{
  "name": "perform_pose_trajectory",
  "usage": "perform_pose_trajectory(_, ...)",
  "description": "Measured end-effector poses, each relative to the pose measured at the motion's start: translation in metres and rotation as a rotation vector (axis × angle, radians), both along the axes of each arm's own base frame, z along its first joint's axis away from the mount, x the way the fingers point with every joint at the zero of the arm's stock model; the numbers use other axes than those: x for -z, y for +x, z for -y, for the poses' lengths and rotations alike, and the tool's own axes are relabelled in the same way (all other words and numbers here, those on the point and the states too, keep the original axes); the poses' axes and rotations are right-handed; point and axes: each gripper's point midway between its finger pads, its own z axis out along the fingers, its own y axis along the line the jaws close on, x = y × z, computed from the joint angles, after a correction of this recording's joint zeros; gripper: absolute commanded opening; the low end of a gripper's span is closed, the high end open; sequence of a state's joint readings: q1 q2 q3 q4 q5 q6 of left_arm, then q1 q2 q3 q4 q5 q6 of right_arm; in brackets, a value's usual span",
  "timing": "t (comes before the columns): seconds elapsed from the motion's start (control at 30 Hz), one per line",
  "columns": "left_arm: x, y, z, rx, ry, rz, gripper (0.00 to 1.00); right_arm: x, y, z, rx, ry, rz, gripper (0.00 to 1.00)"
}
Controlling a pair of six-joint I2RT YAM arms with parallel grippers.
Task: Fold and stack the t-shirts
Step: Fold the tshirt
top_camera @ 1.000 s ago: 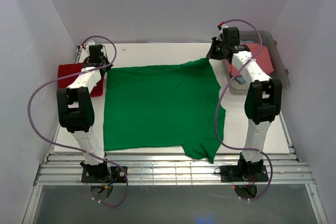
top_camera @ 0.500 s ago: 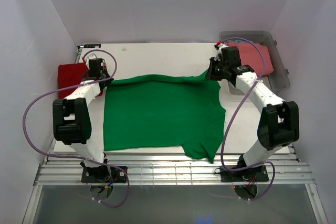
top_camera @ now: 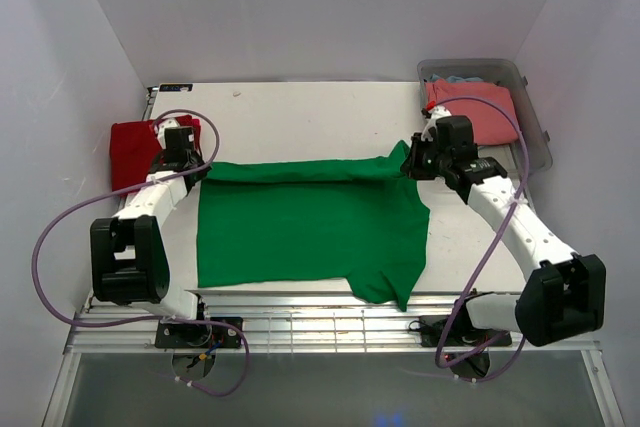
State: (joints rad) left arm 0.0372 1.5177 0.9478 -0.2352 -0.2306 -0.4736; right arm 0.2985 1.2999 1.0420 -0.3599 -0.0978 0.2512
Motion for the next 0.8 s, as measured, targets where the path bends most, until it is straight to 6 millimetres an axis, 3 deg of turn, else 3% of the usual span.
perform_pose_trajectory(0.4,0.031,-0.044,-0.008,-0.030,0.037,-0.170,0.00,0.032,-0.067,0.003,-0.015,-0.009,-0.092,0.08)
perform_pose_trajectory(0.47,0.037,-0.052,-0.010,-0.045,0.046,-0.206,0.07,0.037,-0.077,0.003,-0.016,-0.006,-0.103,0.09)
perform_pose_trajectory(0.5,0.039,-0.055,-0.012,-0.055,0.052,-0.225,0.20,0.041,-0.083,0.003,-0.016,-0.006,-0.113,0.11)
perform_pose_trajectory(0.53,0.042,-0.059,-0.014,-0.064,0.061,-0.245,0.27,0.044,-0.089,0.004,-0.015,-0.005,-0.125,0.23)
perform_pose_trajectory(0.6,0.047,-0.067,-0.018,-0.087,0.073,-0.280,0.39,0.051,-0.098,0.006,-0.006,-0.009,-0.149,0.38)
perform_pose_trajectory(0.63,0.048,-0.070,-0.020,-0.100,0.081,-0.293,0.53,0.054,-0.102,0.007,-0.001,-0.016,-0.160,0.49)
perform_pose_trajectory(0.8,0.049,-0.081,-0.026,-0.143,0.103,-0.331,0.58,0.060,-0.106,0.020,0.043,-0.068,-0.169,0.58)
